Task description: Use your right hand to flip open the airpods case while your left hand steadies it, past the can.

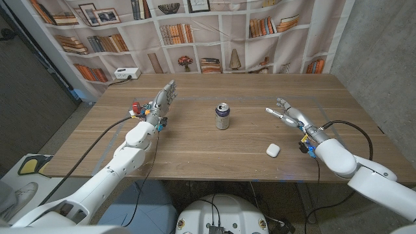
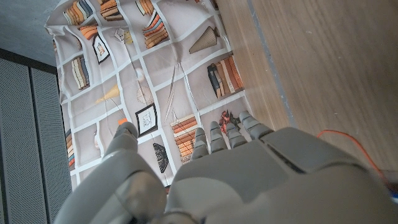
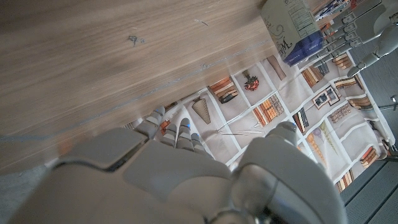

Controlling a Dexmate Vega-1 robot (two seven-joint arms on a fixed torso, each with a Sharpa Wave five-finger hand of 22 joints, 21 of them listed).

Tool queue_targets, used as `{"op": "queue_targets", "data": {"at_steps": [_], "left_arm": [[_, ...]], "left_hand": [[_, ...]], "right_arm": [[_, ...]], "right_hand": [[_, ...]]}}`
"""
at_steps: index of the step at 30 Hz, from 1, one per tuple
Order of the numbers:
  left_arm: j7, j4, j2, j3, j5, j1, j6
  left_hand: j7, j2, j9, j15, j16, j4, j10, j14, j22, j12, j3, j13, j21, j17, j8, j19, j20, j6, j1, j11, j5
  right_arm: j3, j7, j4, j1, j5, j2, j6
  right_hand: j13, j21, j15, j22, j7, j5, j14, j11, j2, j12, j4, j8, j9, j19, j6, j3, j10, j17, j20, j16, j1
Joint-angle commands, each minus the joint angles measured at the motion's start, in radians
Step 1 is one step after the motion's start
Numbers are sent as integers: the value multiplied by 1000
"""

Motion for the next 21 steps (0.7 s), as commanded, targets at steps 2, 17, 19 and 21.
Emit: {"op": "queue_targets", "data": {"at_steps": [2,17,19,21], "left_arm": [[-20,18,-12,-10,-27,10,-21],[-23,13,-9,-20,-35,17,-31],[-18,11,-10,-22,-35,18,-31],[2,4,-3,-21,-18,20,-24]], "left_hand": [[2,-1,2,-1,-2,-1,7,8,2,5,-6,3,2,2,-1,6,5,6,7,2,4],[2,3,2,-1,-2,0,8,8,2,5,-5,3,2,2,-2,6,6,6,8,1,5],[3,3,2,-1,-2,0,8,9,2,5,-6,3,1,2,-3,6,6,3,8,1,5],[1,3,2,-1,-2,0,9,9,2,4,-6,4,2,2,-11,8,4,-18,8,0,5]], "right_arm": [[25,6,-33,-34,-43,-24,-48],[95,-7,-47,-111,-61,-12,-19],[103,-7,-52,-120,-67,-9,-20],[109,-6,-55,-127,-73,-6,-19]], "right_hand": [[2,-3,-2,3,23,0,-44,0,1,-3,-9,5,2,-6,2,1,-7,2,0,4,11],[3,-3,-10,3,14,0,-48,-8,3,-8,-16,8,3,-6,8,7,-15,1,-5,2,24],[3,-3,-10,3,13,0,-48,-9,3,-9,-17,8,4,-6,7,8,-18,1,-6,2,26],[3,-3,-10,3,14,0,-49,-8,3,-9,-18,8,4,-6,7,9,-18,1,-6,1,28]]}}
